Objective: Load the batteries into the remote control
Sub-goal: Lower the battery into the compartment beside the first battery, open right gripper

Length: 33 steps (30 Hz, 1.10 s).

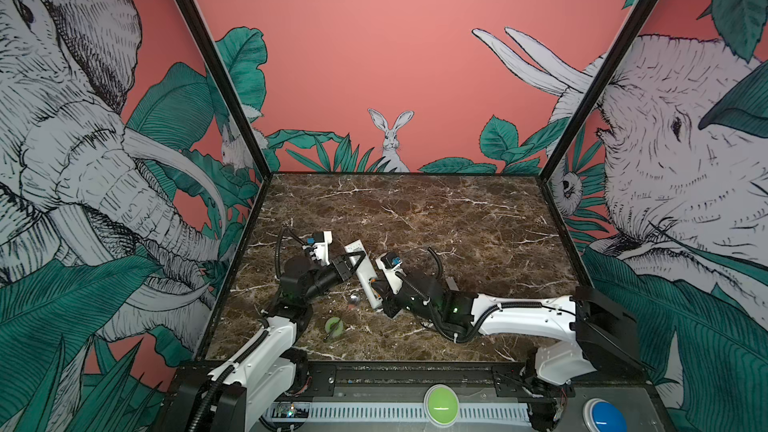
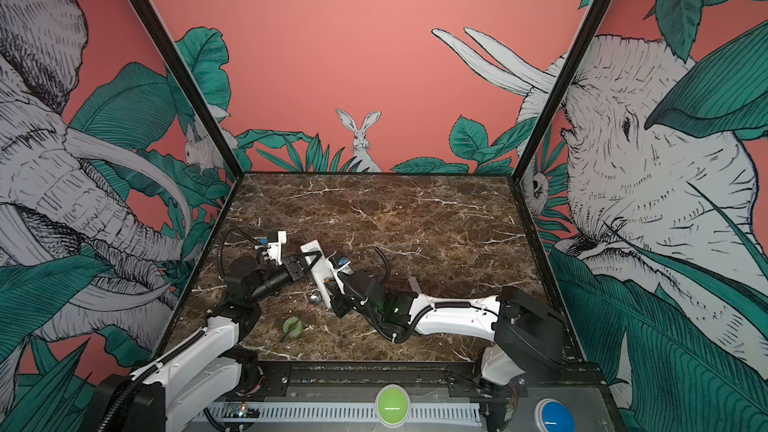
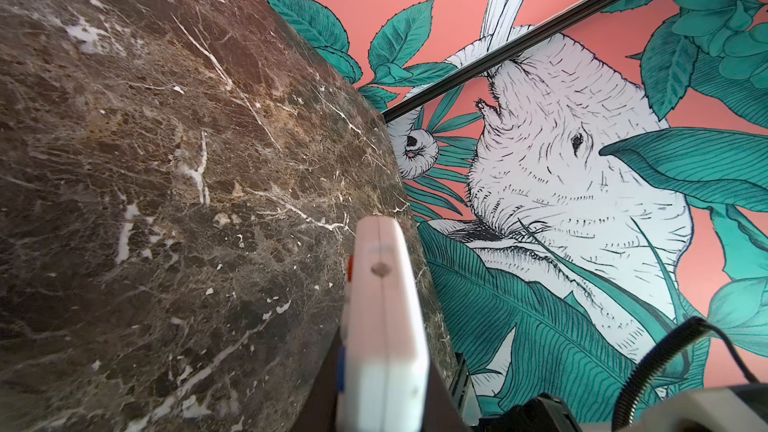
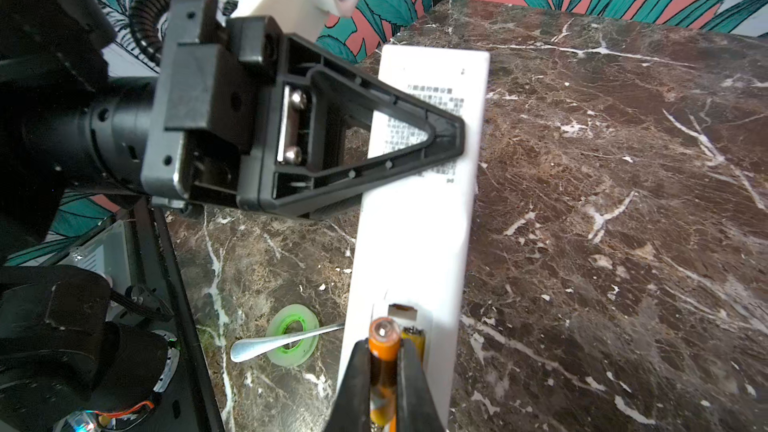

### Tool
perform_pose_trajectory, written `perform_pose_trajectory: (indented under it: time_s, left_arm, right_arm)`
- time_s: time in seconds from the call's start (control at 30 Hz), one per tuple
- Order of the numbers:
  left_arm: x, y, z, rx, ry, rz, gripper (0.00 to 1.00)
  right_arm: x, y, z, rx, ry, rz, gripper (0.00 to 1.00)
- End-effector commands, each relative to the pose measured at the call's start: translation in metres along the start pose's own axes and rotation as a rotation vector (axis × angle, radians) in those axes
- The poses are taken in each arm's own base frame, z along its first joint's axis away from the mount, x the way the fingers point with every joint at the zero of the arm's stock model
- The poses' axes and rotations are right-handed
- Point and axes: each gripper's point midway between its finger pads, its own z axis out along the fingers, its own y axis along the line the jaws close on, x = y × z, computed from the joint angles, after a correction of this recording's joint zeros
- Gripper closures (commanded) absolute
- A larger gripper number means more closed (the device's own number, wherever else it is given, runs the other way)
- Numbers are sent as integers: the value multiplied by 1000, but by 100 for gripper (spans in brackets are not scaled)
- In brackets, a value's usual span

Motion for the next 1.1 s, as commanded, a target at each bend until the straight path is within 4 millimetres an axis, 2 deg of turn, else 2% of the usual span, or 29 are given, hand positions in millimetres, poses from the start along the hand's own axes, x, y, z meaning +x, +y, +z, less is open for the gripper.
perform_pose_trajectory:
  time_s: [0.0, 0.4, 0.67, 1.07]
  left_arm:
    - [-12, -24, -2, 76, -35, 41, 100]
    - [-13, -26, -3, 88, -46, 34, 100]
    - [-14, -29, -4, 96, -50, 41, 100]
    - [-12, -29, -5, 96, -48, 44, 100]
  right_arm:
    - [-8, 4, 3, -2, -49, 13, 100]
    - [5, 0, 7, 2, -25, 20, 99]
    - [11, -2, 7, 8, -16, 26, 82]
    - [5, 0, 4, 4, -17, 16, 68]
